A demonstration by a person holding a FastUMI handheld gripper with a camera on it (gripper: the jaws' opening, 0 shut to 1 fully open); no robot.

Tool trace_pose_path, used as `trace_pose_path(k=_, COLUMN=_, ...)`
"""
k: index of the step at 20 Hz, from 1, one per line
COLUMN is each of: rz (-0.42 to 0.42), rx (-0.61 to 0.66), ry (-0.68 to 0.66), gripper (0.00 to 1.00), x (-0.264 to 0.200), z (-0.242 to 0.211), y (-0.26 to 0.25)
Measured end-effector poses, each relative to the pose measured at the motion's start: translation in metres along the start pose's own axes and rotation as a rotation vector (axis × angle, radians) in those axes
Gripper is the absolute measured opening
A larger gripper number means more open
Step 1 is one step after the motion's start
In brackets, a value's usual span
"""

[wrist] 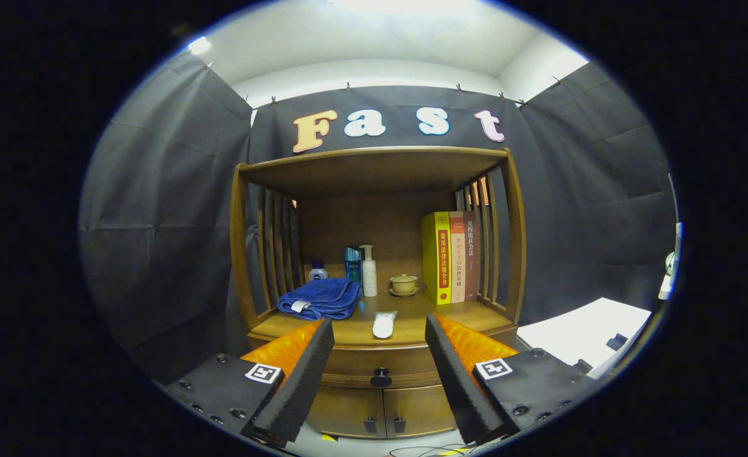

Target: Pull open the drawer, take out the items inside it, and place them on the countertop above the cabinet.

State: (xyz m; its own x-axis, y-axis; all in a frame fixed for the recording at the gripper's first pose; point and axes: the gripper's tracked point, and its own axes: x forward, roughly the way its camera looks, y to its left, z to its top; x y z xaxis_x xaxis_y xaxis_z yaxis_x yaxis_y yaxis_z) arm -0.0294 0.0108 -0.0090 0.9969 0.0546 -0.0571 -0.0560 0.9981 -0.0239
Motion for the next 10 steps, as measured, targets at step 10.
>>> trace_pose_path(k=10, rz=-0.035, rx=0.003, ry=-0.007, gripper=0.96, x=0.000, z=-0.012, y=-0.009)
